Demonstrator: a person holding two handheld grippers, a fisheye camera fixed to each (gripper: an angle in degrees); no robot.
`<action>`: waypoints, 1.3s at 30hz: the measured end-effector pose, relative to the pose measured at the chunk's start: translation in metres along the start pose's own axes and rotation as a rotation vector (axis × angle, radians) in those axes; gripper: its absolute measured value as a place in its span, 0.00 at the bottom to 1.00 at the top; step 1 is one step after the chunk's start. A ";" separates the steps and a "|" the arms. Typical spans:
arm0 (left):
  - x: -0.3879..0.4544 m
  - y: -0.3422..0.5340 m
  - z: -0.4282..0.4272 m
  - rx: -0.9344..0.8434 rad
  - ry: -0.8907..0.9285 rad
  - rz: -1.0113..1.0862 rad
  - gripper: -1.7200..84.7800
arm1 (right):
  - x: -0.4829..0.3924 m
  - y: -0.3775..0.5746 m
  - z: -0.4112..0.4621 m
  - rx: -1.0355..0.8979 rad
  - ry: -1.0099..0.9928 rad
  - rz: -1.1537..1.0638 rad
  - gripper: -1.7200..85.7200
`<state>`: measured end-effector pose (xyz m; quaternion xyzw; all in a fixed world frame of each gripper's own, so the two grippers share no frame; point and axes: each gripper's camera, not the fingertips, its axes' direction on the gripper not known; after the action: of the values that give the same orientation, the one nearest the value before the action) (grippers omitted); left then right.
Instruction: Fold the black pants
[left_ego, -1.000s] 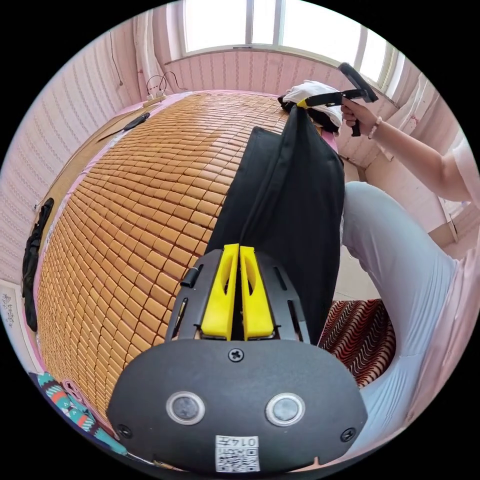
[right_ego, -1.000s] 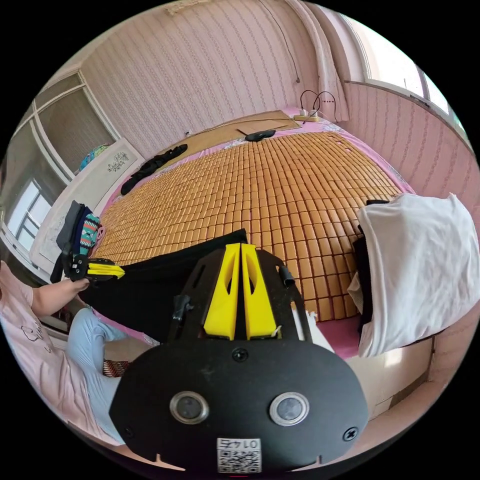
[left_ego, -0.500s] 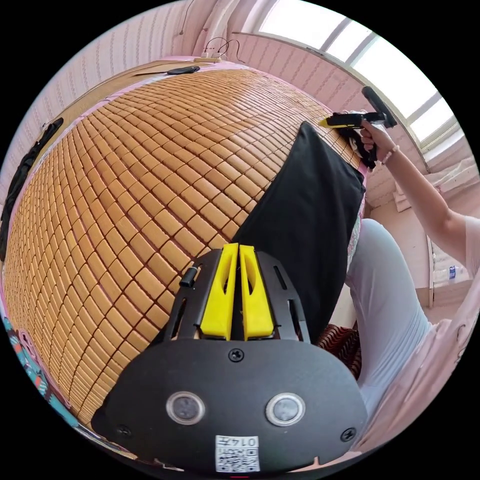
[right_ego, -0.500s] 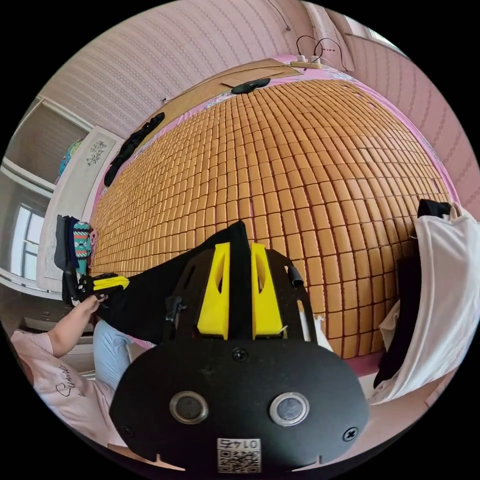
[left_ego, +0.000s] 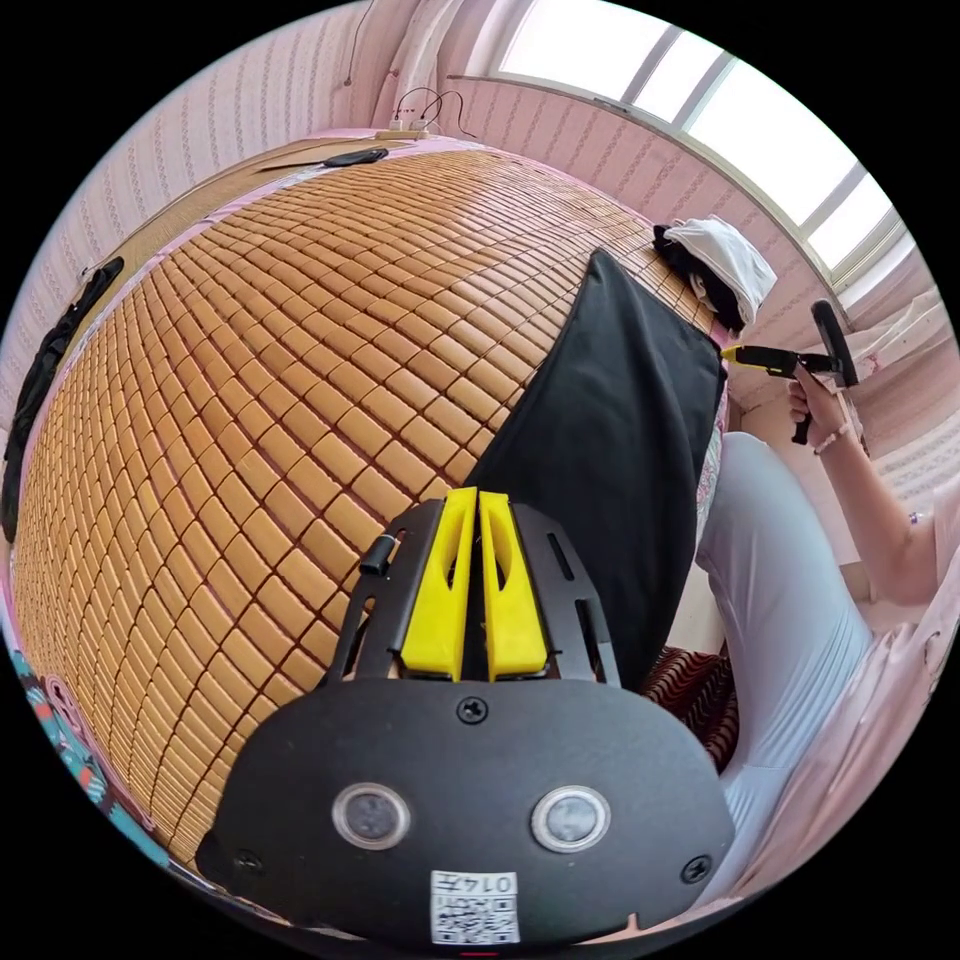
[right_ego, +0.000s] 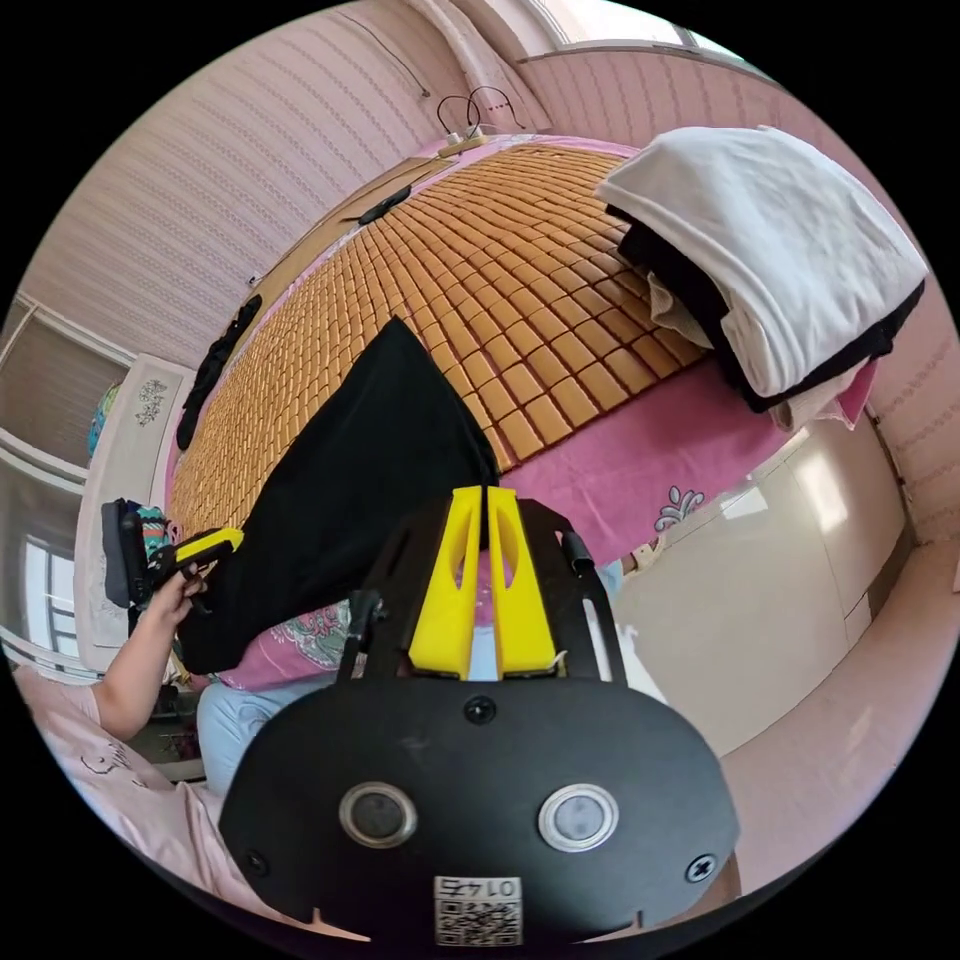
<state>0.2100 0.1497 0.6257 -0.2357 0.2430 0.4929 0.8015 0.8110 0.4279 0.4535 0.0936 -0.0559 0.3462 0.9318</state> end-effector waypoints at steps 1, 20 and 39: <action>0.000 -0.001 0.001 -0.009 -0.007 0.005 0.01 | 0.002 0.002 -0.004 0.027 -0.029 0.010 0.03; -0.010 0.018 0.008 0.000 -0.012 0.021 0.01 | 0.013 0.012 0.068 -0.035 -0.127 0.132 0.05; -0.008 0.135 -0.074 0.222 -0.205 -0.140 0.05 | -0.083 0.009 0.149 -0.101 0.303 0.014 0.03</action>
<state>0.0729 0.1534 0.5547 -0.1104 0.1959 0.4276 0.8756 0.7364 0.3503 0.5857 -0.0069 0.0674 0.3598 0.9306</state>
